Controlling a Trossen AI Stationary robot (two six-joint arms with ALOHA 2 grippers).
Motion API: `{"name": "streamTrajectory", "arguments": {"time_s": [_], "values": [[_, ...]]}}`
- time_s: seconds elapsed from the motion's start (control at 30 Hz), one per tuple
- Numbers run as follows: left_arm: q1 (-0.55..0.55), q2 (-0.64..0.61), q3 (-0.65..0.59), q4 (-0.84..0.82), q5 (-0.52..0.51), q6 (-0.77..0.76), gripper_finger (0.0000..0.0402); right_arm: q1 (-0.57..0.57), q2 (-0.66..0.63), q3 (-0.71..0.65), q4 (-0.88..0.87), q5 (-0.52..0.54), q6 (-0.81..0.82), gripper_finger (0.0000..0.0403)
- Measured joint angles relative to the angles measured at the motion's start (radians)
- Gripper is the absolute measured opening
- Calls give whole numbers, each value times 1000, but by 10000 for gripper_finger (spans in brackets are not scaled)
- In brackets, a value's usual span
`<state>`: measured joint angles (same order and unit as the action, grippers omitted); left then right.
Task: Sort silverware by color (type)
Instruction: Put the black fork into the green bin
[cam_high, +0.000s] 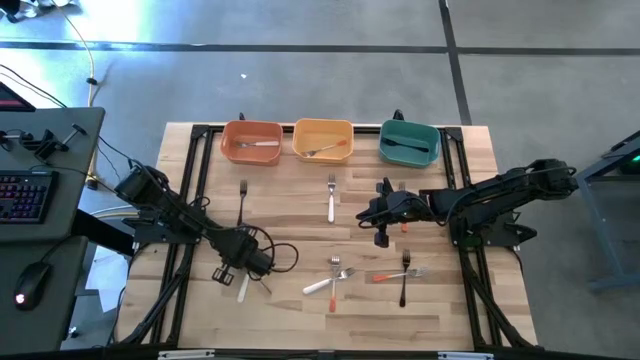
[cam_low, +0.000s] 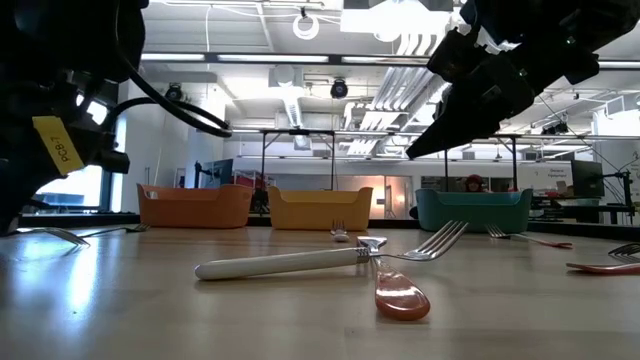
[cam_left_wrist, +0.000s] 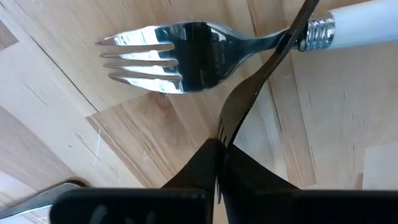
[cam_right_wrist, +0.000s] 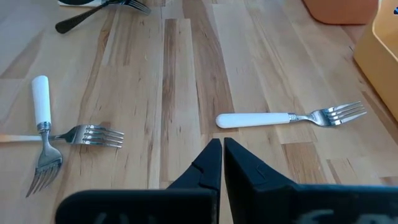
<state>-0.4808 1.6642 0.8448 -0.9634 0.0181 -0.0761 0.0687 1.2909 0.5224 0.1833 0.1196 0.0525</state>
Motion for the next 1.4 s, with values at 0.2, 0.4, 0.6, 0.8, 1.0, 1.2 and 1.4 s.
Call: {"name": "streamTrajectory", "arguments": {"time_s": [0.2, 0.4, 0.6, 0.8, 1.0, 1.2, 1.4], "values": [[0, -74, 2, -31, 4, -34, 2, 0, 0, 0, 0, 0, 19, 0], [0, -217, 3, -51, 25, -169, 1, 0, 0, 0, -2, 0, 20, 0], [51, -371, -49, 141, 16, -334, 1, 0, 0, 0, 1, 0, 27, 0], [189, -466, -197, 504, 34, -376, 1, 0, 0, 0, 82, 0, 30, 0], [338, -472, -289, 907, 60, -376, 0, 0, 57, 0, 335, 12, 37, 1], [476, -460, -329, 1261, 59, -372, 0, -4, 195, 0, 658, 15, 86, 50], [561, -347, -337, 1465, 126, -351, 0, -17, 279, 39, 831, 16, 121, 134]]}}
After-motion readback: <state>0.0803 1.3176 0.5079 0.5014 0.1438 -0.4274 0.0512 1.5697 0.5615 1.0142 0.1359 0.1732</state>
